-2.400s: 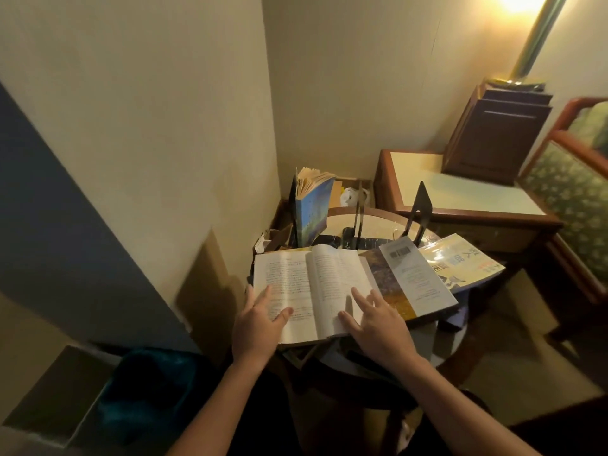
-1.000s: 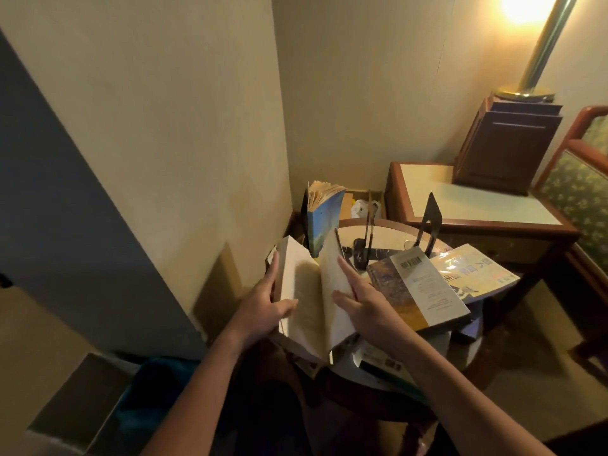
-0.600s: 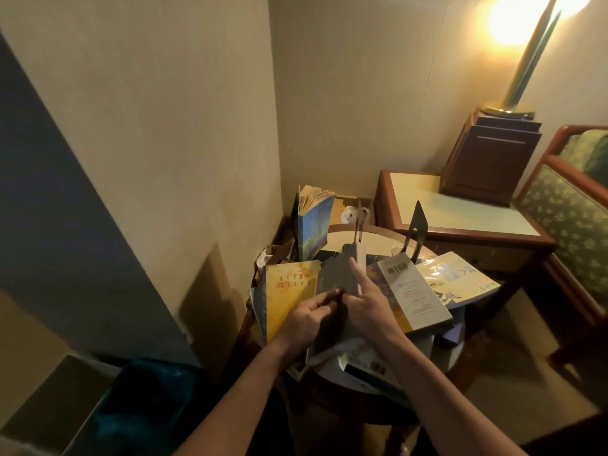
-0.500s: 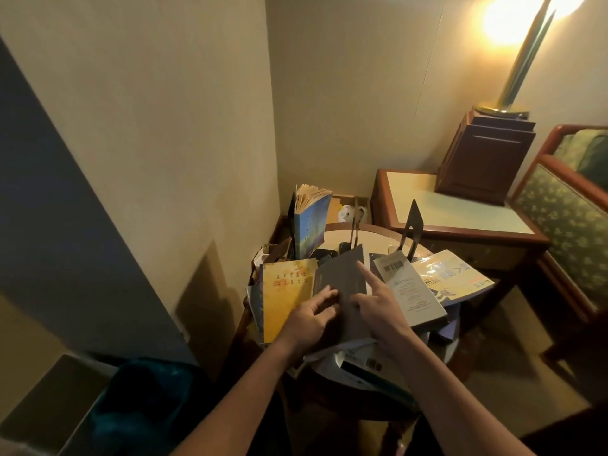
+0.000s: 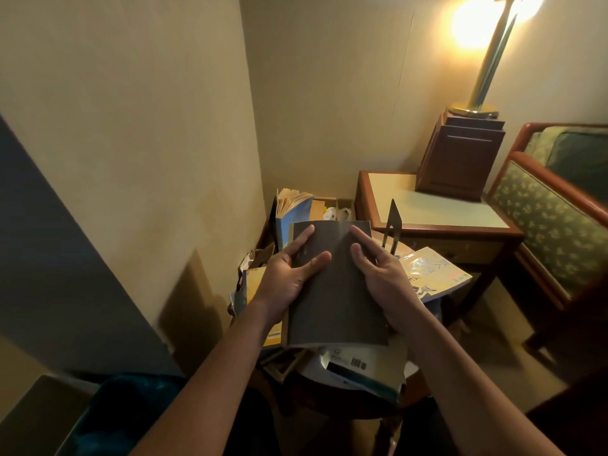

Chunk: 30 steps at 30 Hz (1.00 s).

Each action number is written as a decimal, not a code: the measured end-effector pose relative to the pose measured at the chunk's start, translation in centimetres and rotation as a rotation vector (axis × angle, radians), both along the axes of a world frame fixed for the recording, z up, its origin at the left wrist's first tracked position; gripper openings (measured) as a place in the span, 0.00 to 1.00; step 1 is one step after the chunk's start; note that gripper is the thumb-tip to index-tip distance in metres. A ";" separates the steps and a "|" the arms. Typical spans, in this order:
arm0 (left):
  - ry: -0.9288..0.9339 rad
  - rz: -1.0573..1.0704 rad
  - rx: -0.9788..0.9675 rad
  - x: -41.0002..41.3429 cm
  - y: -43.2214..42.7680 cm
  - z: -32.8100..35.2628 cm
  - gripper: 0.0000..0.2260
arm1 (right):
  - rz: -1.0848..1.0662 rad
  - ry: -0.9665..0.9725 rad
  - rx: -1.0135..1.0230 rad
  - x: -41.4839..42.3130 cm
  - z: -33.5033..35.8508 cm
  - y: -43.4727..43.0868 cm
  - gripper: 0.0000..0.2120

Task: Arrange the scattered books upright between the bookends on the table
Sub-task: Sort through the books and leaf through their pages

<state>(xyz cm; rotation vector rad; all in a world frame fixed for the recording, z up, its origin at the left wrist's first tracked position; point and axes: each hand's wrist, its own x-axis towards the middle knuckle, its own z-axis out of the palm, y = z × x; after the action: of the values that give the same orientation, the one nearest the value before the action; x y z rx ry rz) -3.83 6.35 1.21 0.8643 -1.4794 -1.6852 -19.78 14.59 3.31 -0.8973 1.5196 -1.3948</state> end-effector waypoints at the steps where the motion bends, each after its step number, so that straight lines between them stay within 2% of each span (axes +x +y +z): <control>1: 0.036 -0.016 0.028 -0.1 0.2 0.3 0.26 | -0.002 -0.067 -0.014 0.1 0.1 0.1 0.19; 4: 0.118 -0.071 0.125 -0.3 0.6 1.1 0.23 | 0.026 -0.223 -0.044 0.4 0.3 0.6 0.19; 10: 0.084 -0.083 0.136 0.3 0.2 1.5 0.24 | -0.003 -0.061 -0.029 -0.1 1.3 -0.2 0.18; 15: 0.110 -0.144 0.109 -0.5 0.5 1.5 0.24 | 0.114 -0.300 -0.097 -0.1 0.1 -0.1 0.20; 20: 0.091 -0.035 0.089 0.2 -1.6 2.1 0.25 | 0.084 -0.164 0.010 0.2 1.0 0.2 0.23; 23: 0.071 0.032 0.010 0.4 -1.9 2.1 0.27 | 0.079 -0.146 0.081 0.5 1.0 0.4 0.24; 25: 0.101 0.053 0.037 -0.1 -1.4 1.9 0.27 | 0.034 -0.124 0.072 1.2 1.1 0.3 0.23; 28: 0.253 0.060 0.177 -1.0 -0.3 1.5 0.27 | 0.002 -0.413 0.017 2.5 0.4 0.3 0.18; 30: 0.304 0.048 0.188 -1.0 0.0 1.3 0.27 | 0.026 -0.514 -0.020 2.7 0.0 0.6 0.16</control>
<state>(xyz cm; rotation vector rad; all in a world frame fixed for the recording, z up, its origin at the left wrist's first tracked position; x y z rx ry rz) -4.88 6.36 2.55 0.6960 -1.1021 -1.8478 -17.08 15.24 3.35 -0.5103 1.0998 -1.4821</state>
